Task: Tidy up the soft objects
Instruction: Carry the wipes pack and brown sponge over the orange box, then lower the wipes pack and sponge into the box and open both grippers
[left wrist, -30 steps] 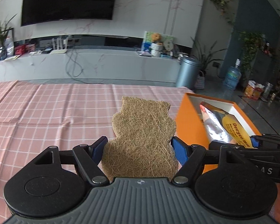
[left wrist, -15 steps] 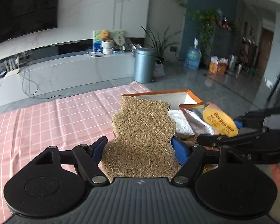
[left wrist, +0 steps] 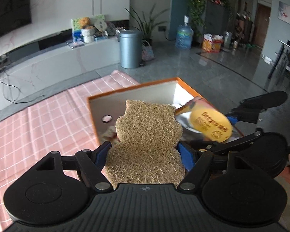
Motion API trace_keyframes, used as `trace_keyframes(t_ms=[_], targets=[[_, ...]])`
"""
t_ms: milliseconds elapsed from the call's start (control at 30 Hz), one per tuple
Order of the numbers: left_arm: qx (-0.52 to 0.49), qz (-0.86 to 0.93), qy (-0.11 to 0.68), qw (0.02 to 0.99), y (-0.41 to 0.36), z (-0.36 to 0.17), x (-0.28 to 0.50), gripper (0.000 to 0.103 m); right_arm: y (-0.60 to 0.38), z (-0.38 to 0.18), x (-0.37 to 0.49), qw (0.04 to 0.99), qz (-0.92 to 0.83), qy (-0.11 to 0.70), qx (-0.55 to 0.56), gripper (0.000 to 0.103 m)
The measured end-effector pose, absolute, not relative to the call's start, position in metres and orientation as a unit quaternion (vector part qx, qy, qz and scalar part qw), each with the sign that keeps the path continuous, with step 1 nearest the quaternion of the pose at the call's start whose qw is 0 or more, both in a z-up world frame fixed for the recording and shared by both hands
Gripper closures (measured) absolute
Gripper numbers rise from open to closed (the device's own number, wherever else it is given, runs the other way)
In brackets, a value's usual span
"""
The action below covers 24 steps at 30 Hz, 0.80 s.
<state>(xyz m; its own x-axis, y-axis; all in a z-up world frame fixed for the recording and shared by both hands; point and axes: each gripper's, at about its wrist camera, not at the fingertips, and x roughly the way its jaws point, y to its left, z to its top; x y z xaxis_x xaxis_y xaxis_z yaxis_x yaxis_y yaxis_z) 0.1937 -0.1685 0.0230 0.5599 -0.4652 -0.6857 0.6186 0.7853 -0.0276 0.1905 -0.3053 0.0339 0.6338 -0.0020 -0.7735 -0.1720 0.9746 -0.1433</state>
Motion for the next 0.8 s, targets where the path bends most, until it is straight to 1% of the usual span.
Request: trace_keyframes(t_ms=[267,467,567,667,800], targets=[[0.121,-0.312,0.394,0.856,-0.180,0.005,0.203,0.017,-0.303,0.017,0.201,0.881,0.061,0.452,-0.128,0.052],[0.136,-0.314,0.404,0.848,-0.185,0.001,0.202,0.017,-0.294,0.010,0.202,0.869,0.075,0.463,-0.159,0.047],[0.137,-0.315,0.408,0.845,-0.185,0.000,0.203,0.017,-0.294,0.011,0.202,0.867,0.074,0.465,-0.163,0.045],[0.142,-0.315,0.408,0.845,-0.186,0.001,0.200,0.015,-0.294,0.015,0.201,0.866,0.073,0.466,-0.166,0.039],[0.139,-0.312,0.406,0.848,-0.184,0.005,0.198,0.012,-0.291,0.025,0.196,0.868,0.069,0.455,-0.187,0.026]])
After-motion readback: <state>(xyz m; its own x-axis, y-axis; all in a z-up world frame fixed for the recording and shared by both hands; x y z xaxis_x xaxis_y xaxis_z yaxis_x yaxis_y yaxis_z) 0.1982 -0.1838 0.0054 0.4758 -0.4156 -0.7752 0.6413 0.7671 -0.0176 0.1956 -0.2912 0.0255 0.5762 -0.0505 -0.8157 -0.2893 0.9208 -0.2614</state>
